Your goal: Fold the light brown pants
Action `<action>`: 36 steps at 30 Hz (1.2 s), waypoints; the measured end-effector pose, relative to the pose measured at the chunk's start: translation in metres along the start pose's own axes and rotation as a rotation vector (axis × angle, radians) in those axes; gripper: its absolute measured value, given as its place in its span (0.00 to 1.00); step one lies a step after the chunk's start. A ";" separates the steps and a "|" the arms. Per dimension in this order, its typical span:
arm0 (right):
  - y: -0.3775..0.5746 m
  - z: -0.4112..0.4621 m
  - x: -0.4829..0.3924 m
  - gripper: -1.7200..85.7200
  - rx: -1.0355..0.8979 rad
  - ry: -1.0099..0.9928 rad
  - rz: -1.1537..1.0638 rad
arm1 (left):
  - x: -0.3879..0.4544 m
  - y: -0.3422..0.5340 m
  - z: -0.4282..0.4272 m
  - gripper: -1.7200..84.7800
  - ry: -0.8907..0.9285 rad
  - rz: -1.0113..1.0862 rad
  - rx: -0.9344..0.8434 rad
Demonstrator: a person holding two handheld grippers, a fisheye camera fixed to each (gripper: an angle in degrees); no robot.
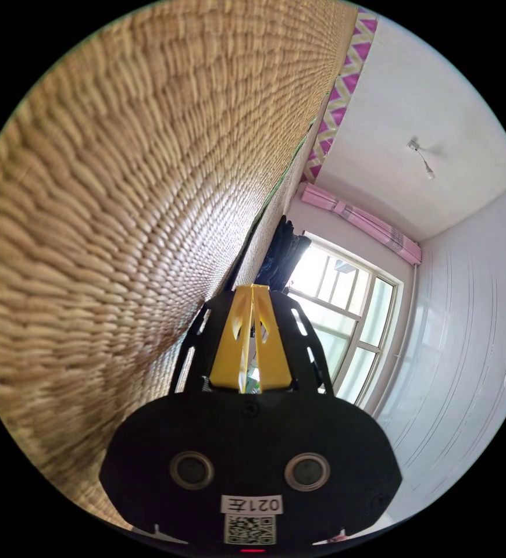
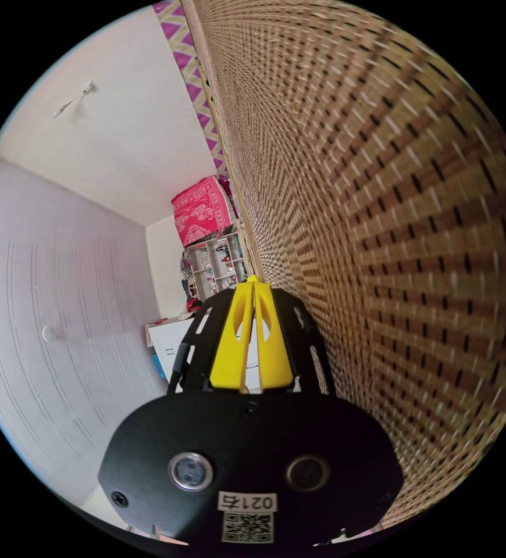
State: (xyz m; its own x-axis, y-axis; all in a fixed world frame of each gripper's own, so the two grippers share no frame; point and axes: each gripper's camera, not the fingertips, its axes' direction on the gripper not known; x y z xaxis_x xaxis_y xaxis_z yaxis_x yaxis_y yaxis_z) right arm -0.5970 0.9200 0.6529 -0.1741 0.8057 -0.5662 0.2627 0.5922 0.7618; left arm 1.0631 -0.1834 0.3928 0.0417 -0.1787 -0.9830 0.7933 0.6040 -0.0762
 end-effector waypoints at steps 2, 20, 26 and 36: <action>0.000 0.000 0.001 0.01 0.000 0.000 0.000 | 0.000 0.000 0.000 0.01 0.000 0.000 0.000; -0.009 -0.012 0.006 0.01 0.001 0.001 0.000 | -0.002 -0.009 0.001 0.01 0.000 0.001 0.000; -0.014 -0.019 0.007 0.01 0.001 0.002 -0.001 | -0.002 -0.013 0.000 0.01 0.000 0.001 0.000; -0.023 -0.036 0.009 0.01 0.001 0.003 -0.001 | -0.001 -0.022 -0.002 0.01 0.000 0.002 0.000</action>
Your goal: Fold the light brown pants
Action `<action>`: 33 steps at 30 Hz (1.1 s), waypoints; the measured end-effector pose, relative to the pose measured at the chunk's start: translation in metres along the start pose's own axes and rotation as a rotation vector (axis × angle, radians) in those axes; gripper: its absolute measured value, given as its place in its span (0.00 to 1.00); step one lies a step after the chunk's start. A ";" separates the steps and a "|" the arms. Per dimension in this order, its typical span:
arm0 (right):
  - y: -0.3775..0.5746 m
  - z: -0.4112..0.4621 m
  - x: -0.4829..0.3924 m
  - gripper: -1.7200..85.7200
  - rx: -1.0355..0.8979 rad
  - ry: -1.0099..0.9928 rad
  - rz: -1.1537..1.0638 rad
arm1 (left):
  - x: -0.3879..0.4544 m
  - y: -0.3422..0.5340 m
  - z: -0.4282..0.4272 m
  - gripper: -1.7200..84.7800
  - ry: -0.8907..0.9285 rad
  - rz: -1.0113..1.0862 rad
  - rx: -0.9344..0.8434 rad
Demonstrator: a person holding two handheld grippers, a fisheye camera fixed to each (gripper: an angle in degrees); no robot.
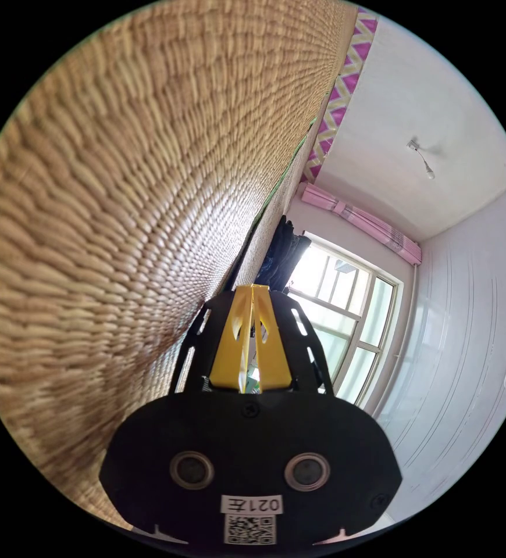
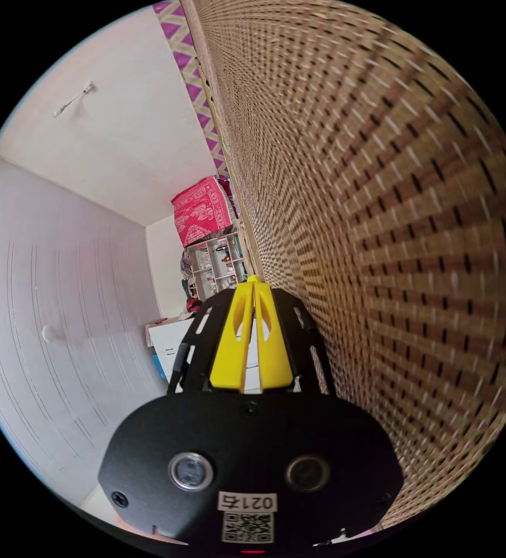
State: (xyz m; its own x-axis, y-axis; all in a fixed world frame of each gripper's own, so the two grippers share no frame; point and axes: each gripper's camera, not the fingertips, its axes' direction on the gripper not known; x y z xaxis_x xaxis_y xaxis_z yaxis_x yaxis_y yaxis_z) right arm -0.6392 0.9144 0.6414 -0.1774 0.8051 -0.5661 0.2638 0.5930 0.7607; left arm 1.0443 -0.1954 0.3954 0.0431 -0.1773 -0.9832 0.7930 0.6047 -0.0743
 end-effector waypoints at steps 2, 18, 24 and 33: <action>-0.002 -0.004 0.000 0.01 0.000 0.000 0.000 | 0.000 -0.003 -0.001 0.01 0.000 0.000 0.000; -0.021 -0.042 -0.001 0.01 0.002 0.004 -0.001 | 0.005 -0.022 -0.007 0.01 0.000 0.003 0.000; -0.029 -0.057 -0.003 0.01 0.002 0.006 -0.002 | 0.007 -0.031 -0.011 0.01 0.000 0.004 0.000; -0.042 -0.079 -0.009 0.01 0.003 0.010 -0.003 | 0.012 -0.042 -0.017 0.01 0.000 0.006 0.000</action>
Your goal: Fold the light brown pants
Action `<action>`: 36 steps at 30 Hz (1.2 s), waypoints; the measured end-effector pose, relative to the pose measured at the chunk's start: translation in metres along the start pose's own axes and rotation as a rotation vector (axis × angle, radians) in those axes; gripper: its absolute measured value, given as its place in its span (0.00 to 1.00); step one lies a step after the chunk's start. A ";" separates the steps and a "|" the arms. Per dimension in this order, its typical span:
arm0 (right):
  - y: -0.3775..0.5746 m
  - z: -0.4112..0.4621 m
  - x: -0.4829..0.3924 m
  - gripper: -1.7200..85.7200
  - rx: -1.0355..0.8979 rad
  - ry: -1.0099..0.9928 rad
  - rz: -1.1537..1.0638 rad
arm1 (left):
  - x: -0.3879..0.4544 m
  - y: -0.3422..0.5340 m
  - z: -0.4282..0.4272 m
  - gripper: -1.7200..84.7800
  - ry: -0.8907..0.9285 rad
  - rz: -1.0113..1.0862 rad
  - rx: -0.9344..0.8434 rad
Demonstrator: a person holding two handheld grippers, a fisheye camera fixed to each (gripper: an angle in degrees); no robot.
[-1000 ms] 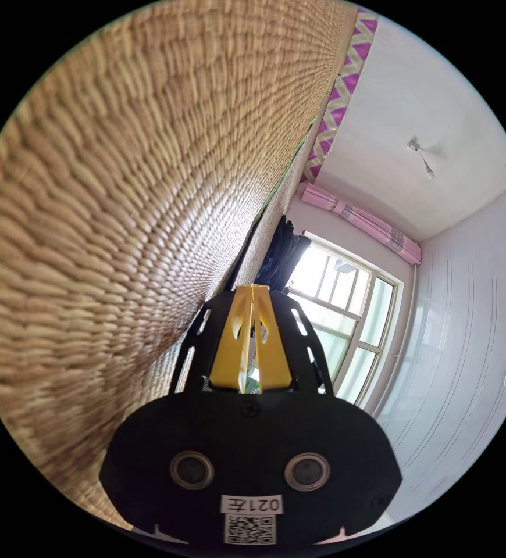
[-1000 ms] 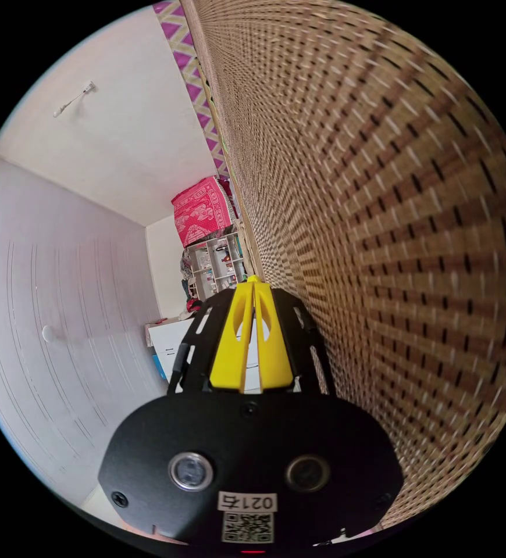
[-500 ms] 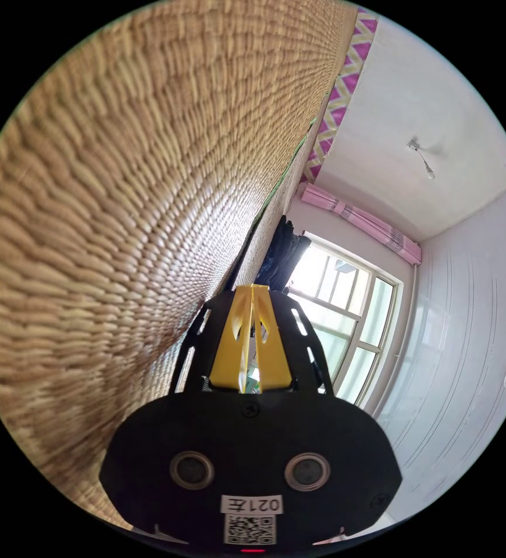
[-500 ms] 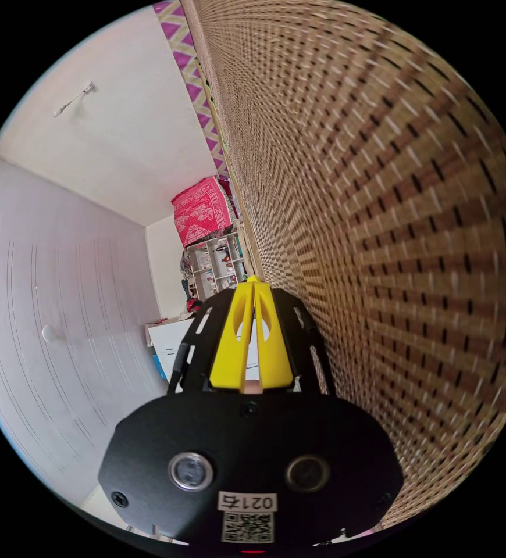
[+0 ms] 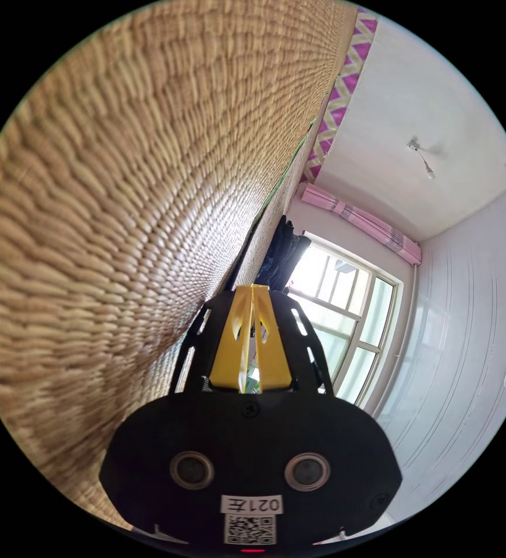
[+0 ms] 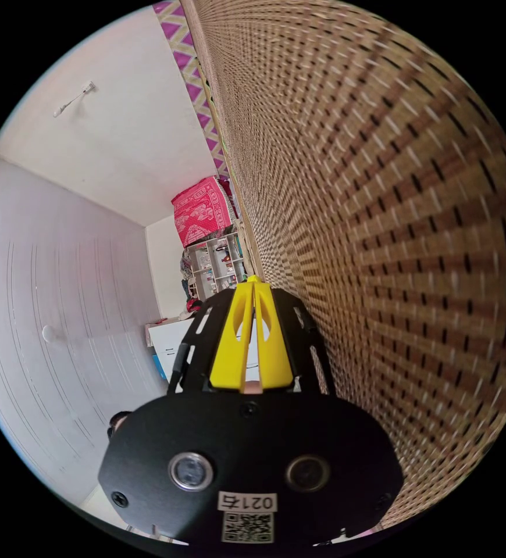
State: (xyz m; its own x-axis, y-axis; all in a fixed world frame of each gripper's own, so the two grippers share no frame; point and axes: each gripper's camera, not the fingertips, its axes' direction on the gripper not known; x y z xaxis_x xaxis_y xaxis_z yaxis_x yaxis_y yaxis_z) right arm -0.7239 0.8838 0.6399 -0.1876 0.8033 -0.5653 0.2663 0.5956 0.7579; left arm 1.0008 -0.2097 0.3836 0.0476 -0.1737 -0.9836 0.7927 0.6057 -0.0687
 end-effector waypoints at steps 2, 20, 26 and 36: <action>-0.002 -0.004 -0.002 0.01 0.000 0.001 0.000 | 0.001 -0.003 -0.002 0.01 0.000 0.001 0.000; -0.023 -0.023 -0.024 0.01 0.003 0.010 -0.002 | 0.013 -0.014 -0.020 0.01 -0.001 0.006 0.001; -0.027 -0.015 -0.034 0.01 0.039 0.005 0.000 | 0.015 -0.011 -0.027 0.01 -0.001 0.007 0.001; -0.026 0.024 -0.054 0.01 0.081 -0.016 -0.026 | 0.019 0.003 -0.035 0.01 0.089 0.061 0.059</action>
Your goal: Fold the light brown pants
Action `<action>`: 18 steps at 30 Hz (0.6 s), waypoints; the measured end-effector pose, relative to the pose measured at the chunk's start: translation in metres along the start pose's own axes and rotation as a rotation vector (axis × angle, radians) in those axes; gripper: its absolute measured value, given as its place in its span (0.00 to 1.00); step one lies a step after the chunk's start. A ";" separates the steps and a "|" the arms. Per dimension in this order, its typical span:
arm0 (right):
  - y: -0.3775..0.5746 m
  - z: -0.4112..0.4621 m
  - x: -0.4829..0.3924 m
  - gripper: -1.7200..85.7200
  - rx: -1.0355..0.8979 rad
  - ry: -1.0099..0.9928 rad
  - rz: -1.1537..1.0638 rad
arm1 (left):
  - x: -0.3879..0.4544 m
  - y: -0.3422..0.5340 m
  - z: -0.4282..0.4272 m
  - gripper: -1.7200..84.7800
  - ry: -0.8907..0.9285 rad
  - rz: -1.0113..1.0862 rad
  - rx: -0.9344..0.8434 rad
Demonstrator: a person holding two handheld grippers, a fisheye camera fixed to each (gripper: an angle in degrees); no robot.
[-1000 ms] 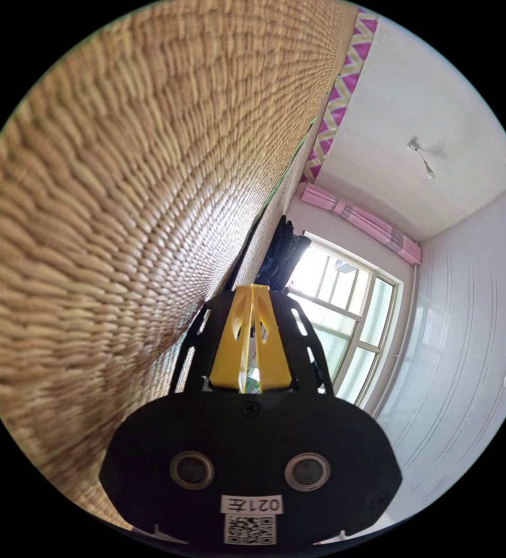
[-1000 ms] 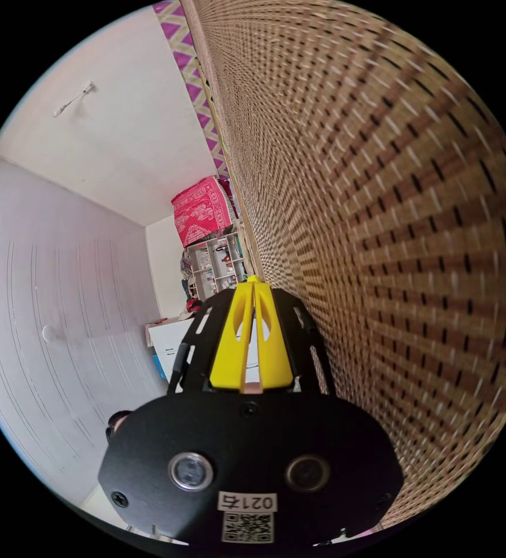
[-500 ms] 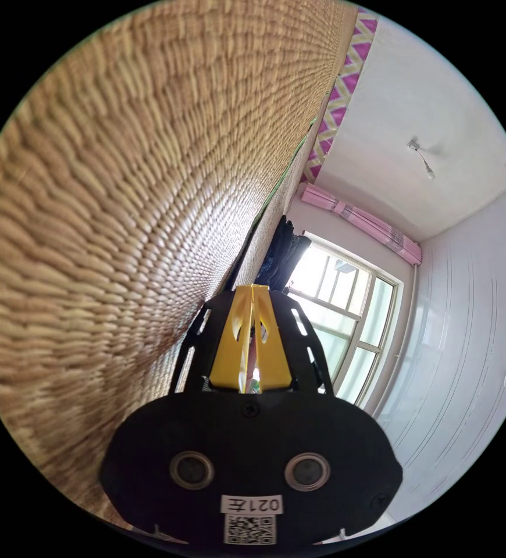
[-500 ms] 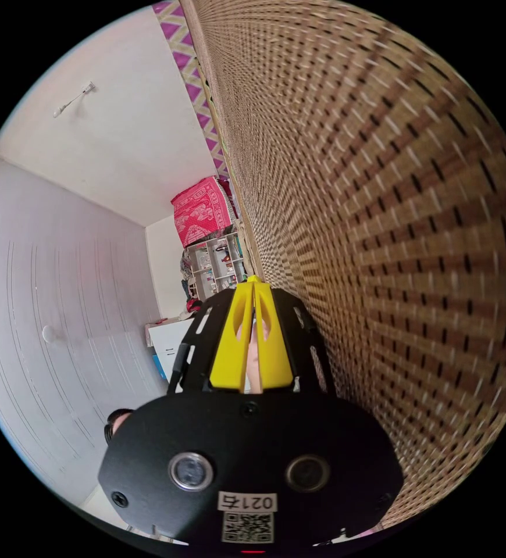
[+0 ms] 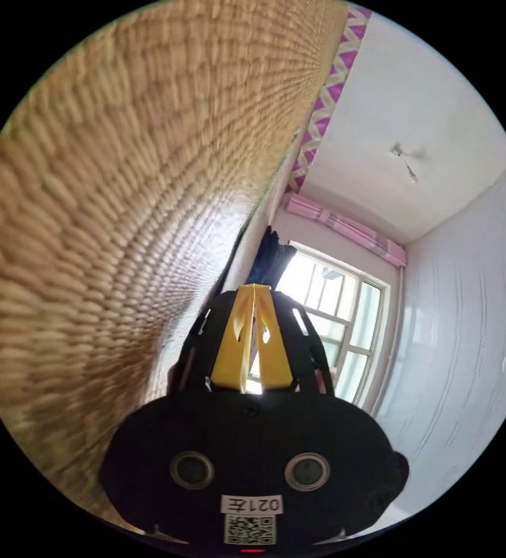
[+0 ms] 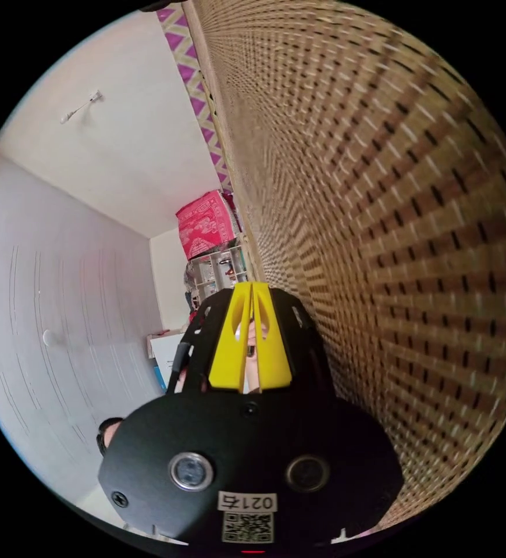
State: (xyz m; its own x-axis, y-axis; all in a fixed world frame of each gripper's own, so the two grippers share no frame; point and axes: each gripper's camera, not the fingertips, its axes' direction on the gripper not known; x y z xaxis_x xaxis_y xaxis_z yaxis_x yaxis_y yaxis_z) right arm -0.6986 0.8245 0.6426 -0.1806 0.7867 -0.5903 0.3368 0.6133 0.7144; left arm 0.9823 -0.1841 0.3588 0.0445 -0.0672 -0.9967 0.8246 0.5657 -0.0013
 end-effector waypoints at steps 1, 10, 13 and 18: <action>0.001 0.004 -0.003 0.01 -0.004 -0.044 -0.035 | 0.003 0.000 0.005 0.01 0.076 0.043 -0.039; 0.087 0.002 -0.186 0.01 0.343 0.474 -0.826 | 0.060 0.041 0.032 0.01 0.090 0.514 -0.080; 0.097 0.000 -0.266 0.03 0.486 0.876 -0.960 | 0.088 0.071 0.042 0.01 0.005 0.874 -0.147; 0.031 0.023 -0.363 0.08 0.621 1.460 -0.973 | 0.088 0.096 0.067 0.01 -0.054 0.998 -0.226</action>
State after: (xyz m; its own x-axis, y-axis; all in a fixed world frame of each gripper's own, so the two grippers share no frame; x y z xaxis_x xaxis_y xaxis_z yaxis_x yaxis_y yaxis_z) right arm -0.6012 0.5562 0.8708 -0.9316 -0.1449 0.3334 -0.1728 0.9834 -0.0553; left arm 1.1028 -0.1904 0.2762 0.6824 0.4854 -0.5466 0.2722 0.5252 0.8063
